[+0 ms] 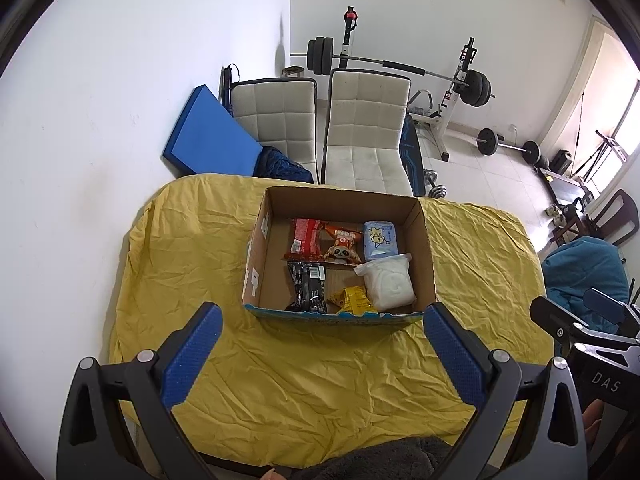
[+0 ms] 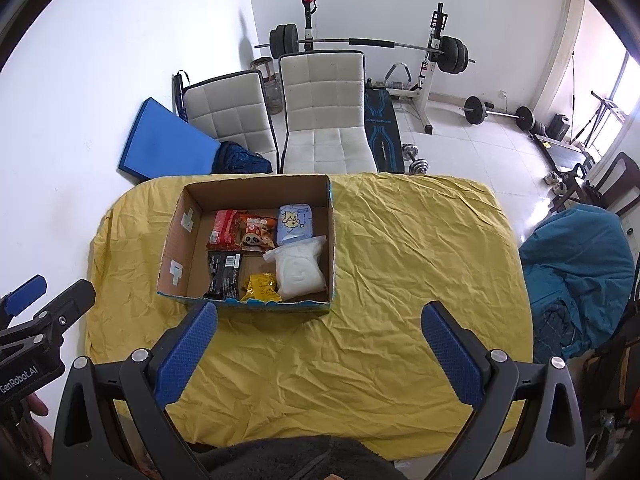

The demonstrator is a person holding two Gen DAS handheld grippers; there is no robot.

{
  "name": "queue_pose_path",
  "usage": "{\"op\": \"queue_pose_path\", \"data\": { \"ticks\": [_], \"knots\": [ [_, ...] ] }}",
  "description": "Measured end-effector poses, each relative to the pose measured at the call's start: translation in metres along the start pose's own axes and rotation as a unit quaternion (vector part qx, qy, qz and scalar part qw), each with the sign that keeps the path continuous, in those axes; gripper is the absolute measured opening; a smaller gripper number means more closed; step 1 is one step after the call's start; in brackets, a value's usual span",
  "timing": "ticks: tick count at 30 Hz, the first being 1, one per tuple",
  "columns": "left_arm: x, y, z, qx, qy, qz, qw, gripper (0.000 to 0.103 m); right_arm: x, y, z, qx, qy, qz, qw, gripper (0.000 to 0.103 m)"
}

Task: Organize snacks

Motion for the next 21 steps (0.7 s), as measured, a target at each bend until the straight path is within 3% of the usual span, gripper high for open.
{"op": "queue_pose_path", "data": {
  "ticks": [21],
  "knots": [
    [0.0043,0.0040,-0.0048,0.012,-0.002,0.011,0.9999,0.103,-0.0048,0.0003,-0.0066,0.013,0.013,-0.007,1.000,0.103]
  ]
}}
Point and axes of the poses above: each gripper's, at about its wrist camera, not at the fingertips, and x roughly the way its jaws point, z to its left, y to its underside, the point moved 3 cm from there along x, roughly the way its jaws point, and after that the axes turned 3 degrees about -z, right-handed, at the moved point
